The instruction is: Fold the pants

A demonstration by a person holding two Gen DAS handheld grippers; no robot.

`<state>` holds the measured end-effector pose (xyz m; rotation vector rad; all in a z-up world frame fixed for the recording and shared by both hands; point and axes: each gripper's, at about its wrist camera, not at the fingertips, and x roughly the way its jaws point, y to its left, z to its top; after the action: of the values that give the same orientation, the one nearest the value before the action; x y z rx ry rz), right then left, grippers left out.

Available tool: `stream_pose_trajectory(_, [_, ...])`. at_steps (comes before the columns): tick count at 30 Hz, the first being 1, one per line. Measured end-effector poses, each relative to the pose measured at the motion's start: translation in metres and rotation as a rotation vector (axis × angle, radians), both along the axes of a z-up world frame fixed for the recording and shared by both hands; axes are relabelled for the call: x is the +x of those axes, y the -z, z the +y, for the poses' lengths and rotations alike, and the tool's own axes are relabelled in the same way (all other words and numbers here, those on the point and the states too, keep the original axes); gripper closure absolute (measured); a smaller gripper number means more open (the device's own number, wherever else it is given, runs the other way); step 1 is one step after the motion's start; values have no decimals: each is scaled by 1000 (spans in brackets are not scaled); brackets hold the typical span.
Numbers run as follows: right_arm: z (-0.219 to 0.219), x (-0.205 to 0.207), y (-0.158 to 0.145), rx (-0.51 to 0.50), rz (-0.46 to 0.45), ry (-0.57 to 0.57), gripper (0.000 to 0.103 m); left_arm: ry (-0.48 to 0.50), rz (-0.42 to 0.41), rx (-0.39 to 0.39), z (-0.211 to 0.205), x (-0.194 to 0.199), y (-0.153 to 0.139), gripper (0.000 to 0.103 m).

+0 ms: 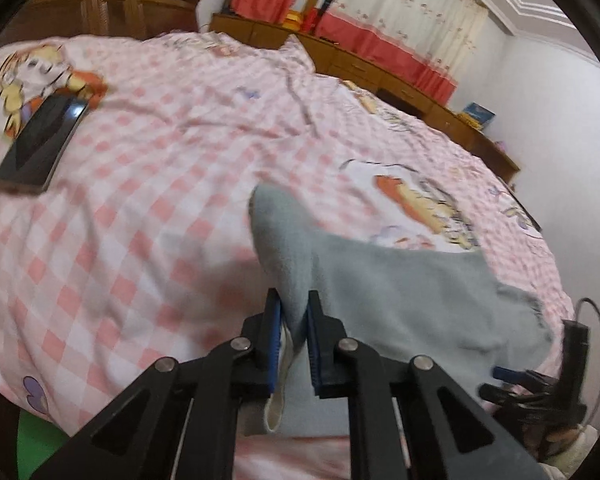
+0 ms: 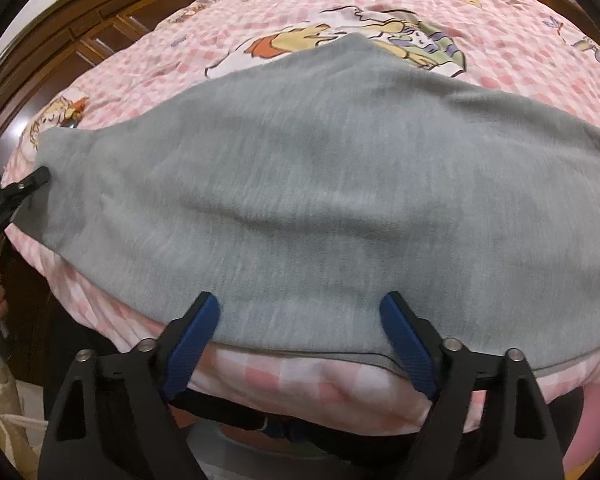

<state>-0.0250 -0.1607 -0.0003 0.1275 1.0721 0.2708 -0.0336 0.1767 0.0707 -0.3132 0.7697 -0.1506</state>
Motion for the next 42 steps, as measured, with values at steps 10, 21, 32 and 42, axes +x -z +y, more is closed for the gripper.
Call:
stream_pose_trajectory(10, [-26,-15,-28,48,-61,40,34,205,-68,5,-83,-10,-67,91])
stream_pose_trajectory(21, [-49,-21,-17,74,-48,84,34,272,102,91,-211,35,-36,91])
stream_pose_trajectory(32, [-63,-17,-5,161,-49,71,34,280,219,188,-254,54,17,91])
stream_pose_trajectory(42, [-68,-17,-3,196,-50,69,34,319,186,290,-267,37,-2,53])
